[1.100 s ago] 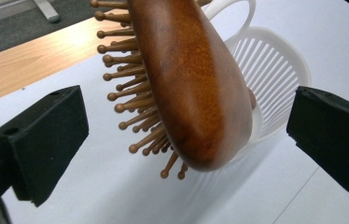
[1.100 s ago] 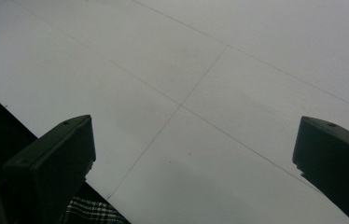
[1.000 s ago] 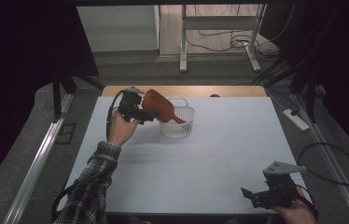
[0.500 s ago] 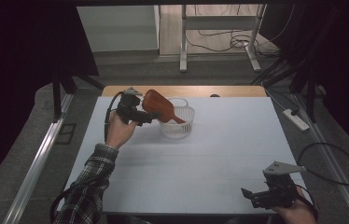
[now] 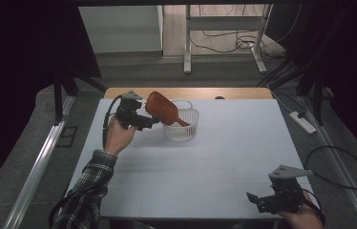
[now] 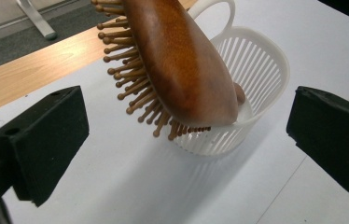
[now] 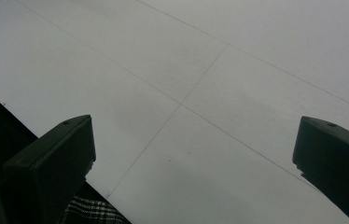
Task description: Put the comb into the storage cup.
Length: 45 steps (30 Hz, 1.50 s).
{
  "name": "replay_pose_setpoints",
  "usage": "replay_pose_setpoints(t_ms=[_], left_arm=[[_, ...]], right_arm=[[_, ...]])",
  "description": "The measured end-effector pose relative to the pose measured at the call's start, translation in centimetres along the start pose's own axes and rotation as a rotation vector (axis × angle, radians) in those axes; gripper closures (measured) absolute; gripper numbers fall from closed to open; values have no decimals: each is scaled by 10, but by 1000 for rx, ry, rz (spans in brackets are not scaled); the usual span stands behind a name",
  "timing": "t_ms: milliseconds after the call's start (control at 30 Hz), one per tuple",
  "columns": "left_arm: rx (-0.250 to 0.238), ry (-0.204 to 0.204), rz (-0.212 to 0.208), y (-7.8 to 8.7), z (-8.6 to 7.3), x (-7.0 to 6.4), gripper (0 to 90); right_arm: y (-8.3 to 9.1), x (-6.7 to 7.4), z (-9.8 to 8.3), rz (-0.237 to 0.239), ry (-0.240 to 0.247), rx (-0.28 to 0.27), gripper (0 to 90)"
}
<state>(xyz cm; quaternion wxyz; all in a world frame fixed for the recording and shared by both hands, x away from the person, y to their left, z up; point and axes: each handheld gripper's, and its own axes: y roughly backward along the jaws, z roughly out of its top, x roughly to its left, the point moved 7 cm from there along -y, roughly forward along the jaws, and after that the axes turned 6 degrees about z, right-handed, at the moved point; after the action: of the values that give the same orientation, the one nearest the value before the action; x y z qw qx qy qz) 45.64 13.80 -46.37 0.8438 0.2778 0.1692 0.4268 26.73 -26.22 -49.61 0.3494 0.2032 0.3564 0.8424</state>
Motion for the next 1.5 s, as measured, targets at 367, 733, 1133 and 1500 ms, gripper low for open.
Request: replay_pose_setpoints(t_ms=[367, 733, 1133, 1500], left_arm=[[-39, 6, -13, 9, -11, 0, 0], [-68, -8, -6, 15, -24, -5, 0], [-73, 11, -17, 19, -31, -10, 0], [-48, -8, -30, 21, -39, -15, 0]], right_arm=[[0, 0, 0, -2, 5, 6, 0], [-1, 0, 0, -6, 9, 12, 0], [0, 1, -1, -9, 11, 8, 0], [1, -1, 0, -31, -1, -2, 0]])
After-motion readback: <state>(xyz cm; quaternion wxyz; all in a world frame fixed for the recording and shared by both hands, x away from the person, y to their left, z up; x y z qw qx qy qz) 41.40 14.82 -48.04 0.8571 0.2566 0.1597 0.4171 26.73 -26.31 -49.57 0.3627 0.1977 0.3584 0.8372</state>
